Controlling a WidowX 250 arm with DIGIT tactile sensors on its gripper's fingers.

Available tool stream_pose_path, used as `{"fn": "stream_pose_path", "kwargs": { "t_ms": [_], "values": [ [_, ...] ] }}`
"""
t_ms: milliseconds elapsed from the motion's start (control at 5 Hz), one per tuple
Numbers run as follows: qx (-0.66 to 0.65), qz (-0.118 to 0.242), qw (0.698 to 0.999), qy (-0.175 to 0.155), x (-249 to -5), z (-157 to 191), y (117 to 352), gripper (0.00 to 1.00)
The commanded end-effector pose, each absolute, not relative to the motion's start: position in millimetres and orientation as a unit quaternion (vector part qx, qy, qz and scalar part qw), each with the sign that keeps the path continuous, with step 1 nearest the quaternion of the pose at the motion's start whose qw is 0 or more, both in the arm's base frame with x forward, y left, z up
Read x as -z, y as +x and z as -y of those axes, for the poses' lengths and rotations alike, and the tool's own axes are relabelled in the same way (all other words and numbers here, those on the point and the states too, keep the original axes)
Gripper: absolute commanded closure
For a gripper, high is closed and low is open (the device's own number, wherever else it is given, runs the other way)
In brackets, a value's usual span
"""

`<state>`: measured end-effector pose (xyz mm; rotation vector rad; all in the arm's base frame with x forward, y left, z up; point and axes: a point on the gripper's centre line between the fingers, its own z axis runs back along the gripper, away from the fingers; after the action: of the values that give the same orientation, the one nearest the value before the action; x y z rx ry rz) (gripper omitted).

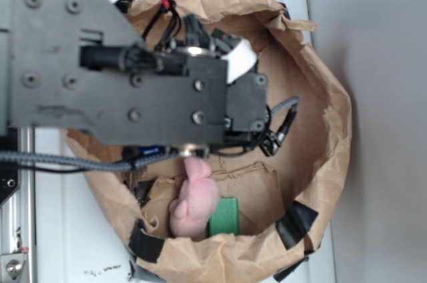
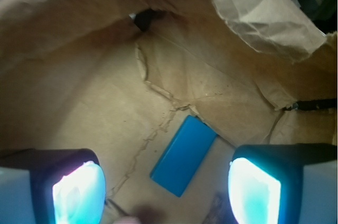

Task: Grab the blue block.

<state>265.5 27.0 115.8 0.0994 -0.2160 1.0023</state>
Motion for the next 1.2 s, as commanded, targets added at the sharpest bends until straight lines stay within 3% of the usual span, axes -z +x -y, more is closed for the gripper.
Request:
{"fn": "stream_pose_path", "kwargs": {
  "t_ms": [0,200,400,800,1000],
  "values": [
    [-0.486,0.131,0.863,0.035,-133,-39,270,0.0],
    [-0.504,0.121,0.855,0.012,-112,-55,260,0.0],
    [-0.527,0.085,0.846,0.016,-91,-65,254,0.0],
    [-0.576,0.049,0.815,0.044,-61,-60,259,0.0],
    [-0.577,0.052,0.813,0.058,-32,-52,268,0.0]
  ]
}}
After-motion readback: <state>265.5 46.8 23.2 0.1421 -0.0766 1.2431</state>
